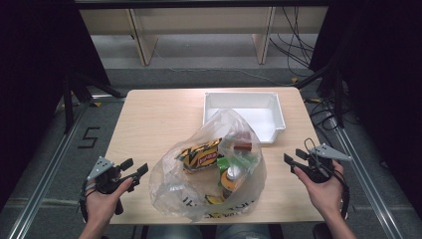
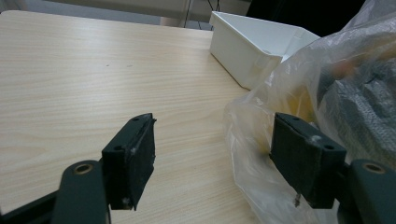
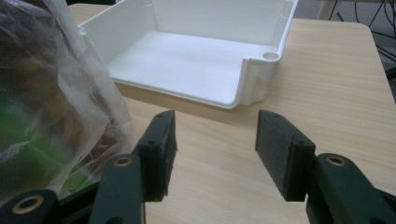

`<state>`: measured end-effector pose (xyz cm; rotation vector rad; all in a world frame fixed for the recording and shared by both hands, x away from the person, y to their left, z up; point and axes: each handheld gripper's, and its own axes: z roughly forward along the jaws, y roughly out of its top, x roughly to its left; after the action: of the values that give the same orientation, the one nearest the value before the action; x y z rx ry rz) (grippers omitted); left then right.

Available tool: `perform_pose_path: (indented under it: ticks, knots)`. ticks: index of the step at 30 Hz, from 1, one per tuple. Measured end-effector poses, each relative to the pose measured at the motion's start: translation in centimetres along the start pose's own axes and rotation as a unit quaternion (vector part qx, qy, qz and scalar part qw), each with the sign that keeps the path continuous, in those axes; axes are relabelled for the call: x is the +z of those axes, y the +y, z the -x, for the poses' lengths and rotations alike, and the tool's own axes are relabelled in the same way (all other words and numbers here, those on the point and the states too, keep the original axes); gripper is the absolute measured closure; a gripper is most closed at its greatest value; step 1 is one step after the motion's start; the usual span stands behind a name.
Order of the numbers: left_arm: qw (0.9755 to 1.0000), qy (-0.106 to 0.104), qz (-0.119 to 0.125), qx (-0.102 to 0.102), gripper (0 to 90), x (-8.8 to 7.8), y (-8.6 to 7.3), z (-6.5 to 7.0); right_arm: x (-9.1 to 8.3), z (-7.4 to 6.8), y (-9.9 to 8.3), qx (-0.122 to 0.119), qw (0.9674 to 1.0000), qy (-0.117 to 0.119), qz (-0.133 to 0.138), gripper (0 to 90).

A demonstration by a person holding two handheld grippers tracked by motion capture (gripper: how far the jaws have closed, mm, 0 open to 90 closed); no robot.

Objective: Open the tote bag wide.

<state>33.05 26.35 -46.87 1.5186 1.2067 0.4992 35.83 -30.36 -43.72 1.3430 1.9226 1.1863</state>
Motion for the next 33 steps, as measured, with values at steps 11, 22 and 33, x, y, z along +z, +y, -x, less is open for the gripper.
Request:
perform_pose_path:
  ticks: [11, 22, 33]
  knots:
    - [0.9999, 0.000, 0.013, 0.006, 32.4, -0.4, 0.3, 0.5, -0.9, -0.5, 0.5, 0.010, 0.9995, 0.015, 0.026, 49.7]
    - [0.9929, -0.039, 0.095, 0.060, 35.1, -4.5, 5.0, 3.8, -4.1, -3.1, 4.2, -0.013, 0.9941, 0.065, 0.086, 52.9]
    - [0.9833, -0.139, 0.034, 0.112, 29.5, -5.4, 6.7, 8.6, -6.1, -8.1, 9.1, -0.078, 0.9792, 0.149, 0.113, 51.3]
